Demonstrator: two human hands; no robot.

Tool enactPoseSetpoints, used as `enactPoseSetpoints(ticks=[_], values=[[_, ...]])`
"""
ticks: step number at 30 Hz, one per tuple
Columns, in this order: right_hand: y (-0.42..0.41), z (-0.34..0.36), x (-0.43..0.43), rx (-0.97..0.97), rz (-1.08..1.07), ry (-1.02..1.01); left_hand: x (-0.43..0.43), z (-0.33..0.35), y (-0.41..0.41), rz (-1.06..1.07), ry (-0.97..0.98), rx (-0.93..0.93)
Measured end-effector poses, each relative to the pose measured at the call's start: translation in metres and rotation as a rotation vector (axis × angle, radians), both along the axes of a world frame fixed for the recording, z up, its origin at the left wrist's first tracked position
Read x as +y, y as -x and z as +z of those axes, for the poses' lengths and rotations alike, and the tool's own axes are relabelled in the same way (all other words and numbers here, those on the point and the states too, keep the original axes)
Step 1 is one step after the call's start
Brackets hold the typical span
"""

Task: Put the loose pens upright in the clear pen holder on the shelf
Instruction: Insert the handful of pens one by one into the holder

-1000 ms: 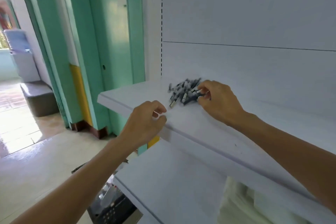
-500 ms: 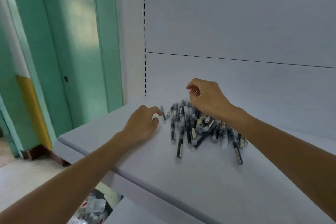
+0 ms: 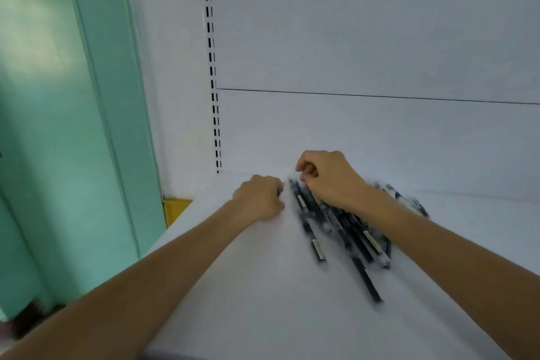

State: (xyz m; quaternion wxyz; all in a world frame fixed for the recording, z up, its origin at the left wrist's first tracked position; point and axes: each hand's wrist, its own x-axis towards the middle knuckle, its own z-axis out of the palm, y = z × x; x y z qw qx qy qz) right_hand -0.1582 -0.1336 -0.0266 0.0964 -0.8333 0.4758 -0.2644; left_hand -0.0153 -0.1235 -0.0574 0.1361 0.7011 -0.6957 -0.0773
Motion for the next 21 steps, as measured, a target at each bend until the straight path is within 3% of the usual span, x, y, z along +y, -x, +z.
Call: enactPoseSetpoints(ticks=[2,6,10,16,21], values=[[-0.012,-0.002,0.006,0.149,-0.042,-0.022,0.007,0.001,-0.011,0.006,-0.019,-0.063],[-0.033,0.001,0.025,0.629,-0.150,-0.050,0.033,-0.003,-0.032,0.082,-0.014,-0.267],[-0.050,-0.001,0.036,0.750,-0.169,-0.052,0.050,-0.008,-0.045,0.047,-0.005,-0.294],[-0.047,0.001,0.048,0.636,-0.202,-0.147,0.060,-0.002,-0.051,0.022,-0.030,-0.086],[-0.031,0.010,0.056,0.198,-0.166,-0.353,0.068,-0.004,-0.051,0.001,0.020,-0.005]])
